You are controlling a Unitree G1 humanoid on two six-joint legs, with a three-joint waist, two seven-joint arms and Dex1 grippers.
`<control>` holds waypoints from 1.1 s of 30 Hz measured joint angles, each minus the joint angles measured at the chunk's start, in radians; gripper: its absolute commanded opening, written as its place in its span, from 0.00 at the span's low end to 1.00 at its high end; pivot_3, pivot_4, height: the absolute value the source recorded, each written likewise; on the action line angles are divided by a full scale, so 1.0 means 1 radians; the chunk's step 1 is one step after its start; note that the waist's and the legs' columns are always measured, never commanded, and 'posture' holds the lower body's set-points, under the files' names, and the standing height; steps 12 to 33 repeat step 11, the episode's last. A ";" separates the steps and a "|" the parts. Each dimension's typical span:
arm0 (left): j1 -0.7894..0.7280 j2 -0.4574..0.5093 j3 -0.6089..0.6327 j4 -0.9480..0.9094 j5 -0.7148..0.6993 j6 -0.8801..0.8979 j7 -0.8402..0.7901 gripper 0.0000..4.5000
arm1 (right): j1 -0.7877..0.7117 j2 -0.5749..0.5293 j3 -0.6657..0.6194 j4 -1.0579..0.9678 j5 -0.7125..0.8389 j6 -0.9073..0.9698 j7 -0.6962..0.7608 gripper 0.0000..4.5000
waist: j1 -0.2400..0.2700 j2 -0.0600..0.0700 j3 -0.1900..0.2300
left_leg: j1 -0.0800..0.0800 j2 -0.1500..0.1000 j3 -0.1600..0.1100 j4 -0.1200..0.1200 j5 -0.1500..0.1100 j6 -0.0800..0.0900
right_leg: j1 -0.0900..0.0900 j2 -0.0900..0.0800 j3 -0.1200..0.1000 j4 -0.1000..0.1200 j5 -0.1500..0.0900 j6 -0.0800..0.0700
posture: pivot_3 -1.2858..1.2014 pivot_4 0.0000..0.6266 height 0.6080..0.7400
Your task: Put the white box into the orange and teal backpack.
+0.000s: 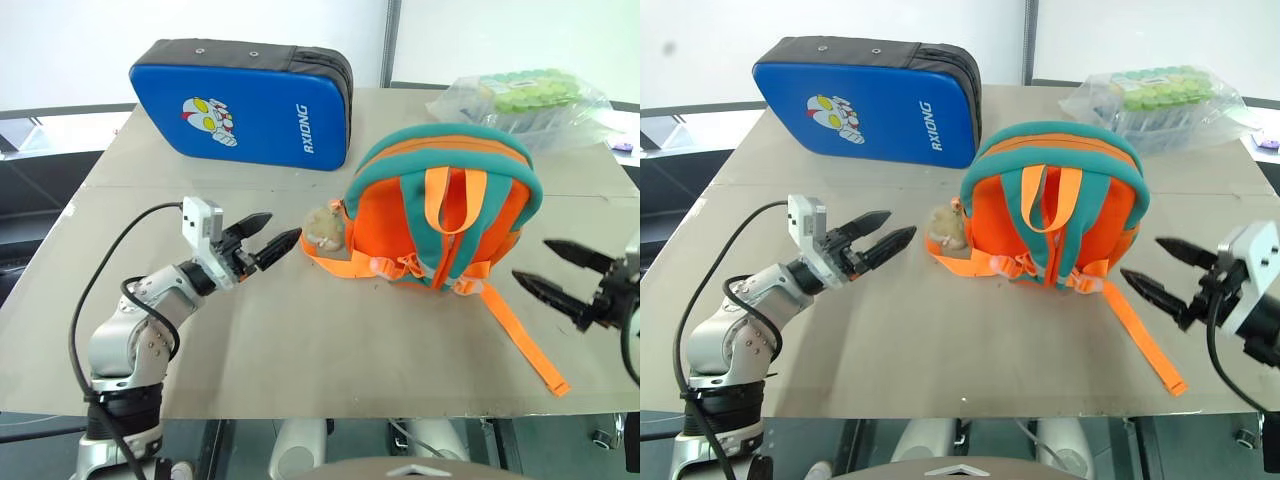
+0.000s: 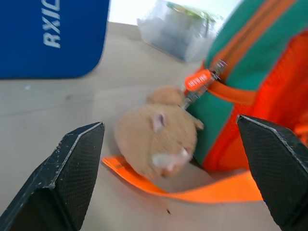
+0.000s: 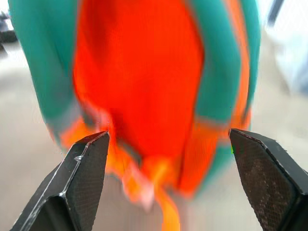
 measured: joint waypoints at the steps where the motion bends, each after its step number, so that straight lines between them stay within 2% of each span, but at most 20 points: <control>1: 0.037 0.014 0.000 -0.010 0.000 -0.004 -0.025 1.00 | 0.044 0.018 0.017 0.017 -0.058 -0.047 0.025 0.86 | -0.003 0.000 0.000 | 0.000 0.000 0.001 0.000 0.000 0.000 | 0.000 0.000 0.001 0.000 0.000 0.000 | 0.52 0.24 1.00; 5: 0.173 0.063 0.020 -0.011 0.011 -0.033 -0.093 1.00 | 0.121 0.060 0.029 0.102 -0.153 -0.145 0.075 0.86 | -0.008 0.001 0.000 | 0.002 0.001 0.002 0.000 0.000 0.000 | -0.001 0.000 0.001 0.000 -0.002 0.003 | 0.52 0.24 1.00; 8: 0.296 0.095 0.082 0.032 0.033 -0.085 -0.144 1.00 | 0.147 0.071 0.006 0.180 -0.192 -0.207 0.113 0.86 | -0.010 0.002 0.000 | 0.002 0.003 0.001 -0.001 0.000 0.000 | -0.001 0.000 0.001 0.000 -0.002 0.003 | 0.52 0.24 1.00; 11: 0.339 0.099 0.112 0.030 0.034 -0.105 -0.155 1.00 | 0.139 0.071 -0.020 0.232 -0.209 -0.252 0.142 0.86 | -0.003 0.002 0.000 | 0.003 0.004 -0.001 -0.001 0.000 0.000 | -0.001 -0.003 0.001 0.000 -0.002 0.003 | 0.52 0.24 1.00; 33: 0.339 0.099 0.112 0.030 0.034 -0.105 -0.155 1.00 | 0.139 0.071 -0.020 0.232 -0.209 -0.252 0.142 0.86 | -0.003 0.002 0.000 | 0.003 0.004 -0.001 -0.001 0.000 0.000 | -0.001 -0.003 0.001 0.000 -0.002 0.003 | 0.52 0.24 1.00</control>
